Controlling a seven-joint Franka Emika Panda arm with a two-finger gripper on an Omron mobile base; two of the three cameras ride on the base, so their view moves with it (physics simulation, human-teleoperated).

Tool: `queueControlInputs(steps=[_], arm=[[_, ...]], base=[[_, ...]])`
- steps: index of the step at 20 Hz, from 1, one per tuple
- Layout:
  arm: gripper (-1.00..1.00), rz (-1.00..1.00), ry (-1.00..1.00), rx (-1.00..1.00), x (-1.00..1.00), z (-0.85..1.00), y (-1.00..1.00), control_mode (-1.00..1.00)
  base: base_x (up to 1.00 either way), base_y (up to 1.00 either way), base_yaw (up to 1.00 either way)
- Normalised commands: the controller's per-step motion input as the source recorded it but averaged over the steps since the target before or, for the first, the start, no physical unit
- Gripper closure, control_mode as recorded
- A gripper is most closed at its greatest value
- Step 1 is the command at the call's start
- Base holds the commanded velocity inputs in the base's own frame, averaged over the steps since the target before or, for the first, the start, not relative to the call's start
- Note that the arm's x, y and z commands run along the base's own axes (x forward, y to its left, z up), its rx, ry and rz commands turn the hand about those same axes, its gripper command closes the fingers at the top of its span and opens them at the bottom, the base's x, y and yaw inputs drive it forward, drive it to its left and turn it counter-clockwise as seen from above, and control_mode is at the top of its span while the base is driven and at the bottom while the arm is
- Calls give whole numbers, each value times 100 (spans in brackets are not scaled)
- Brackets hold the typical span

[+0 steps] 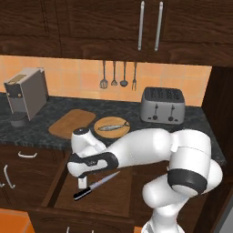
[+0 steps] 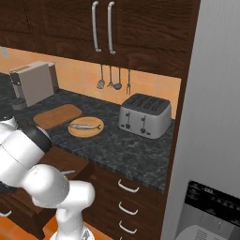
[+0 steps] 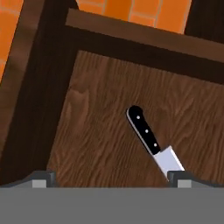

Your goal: Pick up the knife from the drawer and place it on the cutting board. Then place the meat from the plate to the cutting board.

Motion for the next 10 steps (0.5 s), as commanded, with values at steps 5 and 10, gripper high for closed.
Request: queueControlInputs(steps=[5,10], arm=[[-100,10,17,-13,1,-47,-4,-100],[-100,-3,-13,-6,-1,-22,4,-100]], base=[[0,0,0],[0,0,0]])
